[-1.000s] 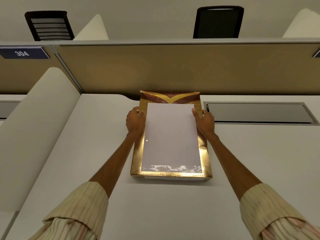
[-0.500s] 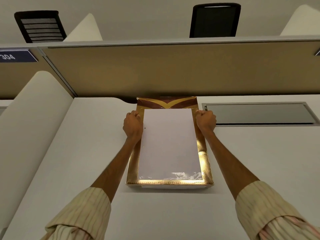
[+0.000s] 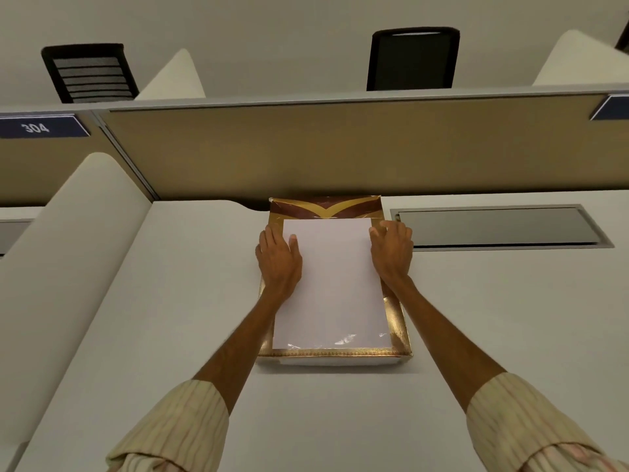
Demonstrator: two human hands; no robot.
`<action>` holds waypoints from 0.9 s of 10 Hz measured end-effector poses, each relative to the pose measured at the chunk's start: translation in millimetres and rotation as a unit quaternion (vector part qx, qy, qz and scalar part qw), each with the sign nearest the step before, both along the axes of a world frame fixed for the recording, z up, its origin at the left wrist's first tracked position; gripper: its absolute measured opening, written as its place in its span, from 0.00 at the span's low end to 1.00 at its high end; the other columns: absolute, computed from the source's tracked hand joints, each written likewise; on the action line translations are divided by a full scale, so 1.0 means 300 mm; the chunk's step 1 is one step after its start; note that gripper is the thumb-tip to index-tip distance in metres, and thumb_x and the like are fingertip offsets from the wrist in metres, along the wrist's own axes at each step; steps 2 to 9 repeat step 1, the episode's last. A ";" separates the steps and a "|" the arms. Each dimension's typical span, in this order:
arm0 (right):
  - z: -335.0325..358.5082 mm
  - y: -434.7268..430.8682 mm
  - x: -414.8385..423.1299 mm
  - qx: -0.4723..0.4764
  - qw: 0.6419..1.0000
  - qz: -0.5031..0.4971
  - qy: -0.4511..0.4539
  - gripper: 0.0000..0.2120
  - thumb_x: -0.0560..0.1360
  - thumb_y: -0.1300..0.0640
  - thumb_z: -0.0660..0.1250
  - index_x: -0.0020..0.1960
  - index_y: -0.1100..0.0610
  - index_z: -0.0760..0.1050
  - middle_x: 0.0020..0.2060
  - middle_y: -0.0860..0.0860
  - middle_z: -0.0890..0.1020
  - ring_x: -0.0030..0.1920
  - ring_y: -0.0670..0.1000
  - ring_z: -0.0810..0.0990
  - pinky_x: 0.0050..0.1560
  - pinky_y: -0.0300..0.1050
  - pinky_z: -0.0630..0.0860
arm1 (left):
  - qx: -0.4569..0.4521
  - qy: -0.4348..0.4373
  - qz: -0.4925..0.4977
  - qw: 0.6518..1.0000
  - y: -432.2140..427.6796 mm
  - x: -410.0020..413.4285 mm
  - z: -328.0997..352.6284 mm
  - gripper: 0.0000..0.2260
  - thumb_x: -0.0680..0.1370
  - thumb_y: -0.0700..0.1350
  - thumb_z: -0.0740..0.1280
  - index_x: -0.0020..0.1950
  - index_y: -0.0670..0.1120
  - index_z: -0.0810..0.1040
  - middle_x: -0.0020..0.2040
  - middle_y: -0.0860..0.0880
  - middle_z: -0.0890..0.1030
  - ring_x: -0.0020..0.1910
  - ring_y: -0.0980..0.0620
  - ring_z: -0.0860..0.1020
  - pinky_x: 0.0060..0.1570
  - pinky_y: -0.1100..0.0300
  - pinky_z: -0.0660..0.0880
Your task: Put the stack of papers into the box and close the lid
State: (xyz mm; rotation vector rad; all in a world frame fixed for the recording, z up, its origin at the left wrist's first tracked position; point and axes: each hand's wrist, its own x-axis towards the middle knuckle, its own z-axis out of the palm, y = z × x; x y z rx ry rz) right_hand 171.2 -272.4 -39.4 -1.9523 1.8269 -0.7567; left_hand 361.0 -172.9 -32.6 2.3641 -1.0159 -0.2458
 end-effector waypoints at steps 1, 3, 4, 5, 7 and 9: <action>0.020 0.039 -0.018 -0.040 0.998 0.039 0.020 0.21 0.79 0.46 0.59 0.62 0.61 0.74 0.60 0.59 0.78 0.61 0.59 0.75 0.60 0.53 0.74 | -0.037 0.007 -0.026 0.999 0.034 -0.051 0.020 0.29 0.81 0.58 0.52 0.78 0.43 0.55 0.79 0.43 0.59 0.78 0.42 0.57 0.77 0.48 0.55; 0.020 0.039 -0.018 -0.040 0.998 0.039 0.020 0.21 0.79 0.46 0.59 0.62 0.61 0.74 0.60 0.59 0.78 0.61 0.59 0.75 0.60 0.53 0.74 | -0.037 0.007 -0.026 0.999 0.034 -0.051 0.020 0.29 0.81 0.58 0.52 0.78 0.43 0.55 0.79 0.43 0.59 0.78 0.42 0.57 0.77 0.48 0.55; 0.020 0.039 -0.018 -0.040 0.998 0.039 0.020 0.21 0.79 0.46 0.59 0.62 0.61 0.74 0.60 0.59 0.78 0.61 0.59 0.75 0.60 0.53 0.74 | -0.037 0.007 -0.026 0.999 0.034 -0.051 0.020 0.29 0.81 0.58 0.52 0.78 0.43 0.55 0.79 0.43 0.59 0.78 0.42 0.57 0.77 0.48 0.55; 0.020 0.039 -0.018 -0.040 0.998 0.039 0.020 0.21 0.79 0.46 0.59 0.62 0.61 0.74 0.60 0.59 0.78 0.61 0.59 0.75 0.60 0.53 0.74 | -0.037 0.007 -0.026 0.999 0.034 -0.051 0.020 0.29 0.81 0.58 0.52 0.78 0.43 0.55 0.79 0.43 0.59 0.78 0.42 0.57 0.77 0.48 0.55; 0.020 0.039 -0.018 -0.040 0.998 0.039 0.020 0.21 0.79 0.46 0.59 0.62 0.61 0.74 0.60 0.59 0.78 0.61 0.59 0.75 0.60 0.53 0.74 | -0.037 0.007 -0.026 0.999 0.034 -0.051 0.020 0.29 0.81 0.58 0.52 0.78 0.43 0.55 0.79 0.43 0.59 0.78 0.42 0.57 0.77 0.48 0.55; 0.020 0.039 -0.018 -0.040 0.998 0.039 0.020 0.21 0.79 0.46 0.59 0.62 0.61 0.74 0.60 0.59 0.78 0.61 0.59 0.75 0.60 0.53 0.74 | -0.037 0.007 -0.026 0.999 0.034 -0.051 0.020 0.29 0.81 0.58 0.52 0.78 0.43 0.55 0.79 0.43 0.59 0.78 0.42 0.57 0.77 0.48 0.55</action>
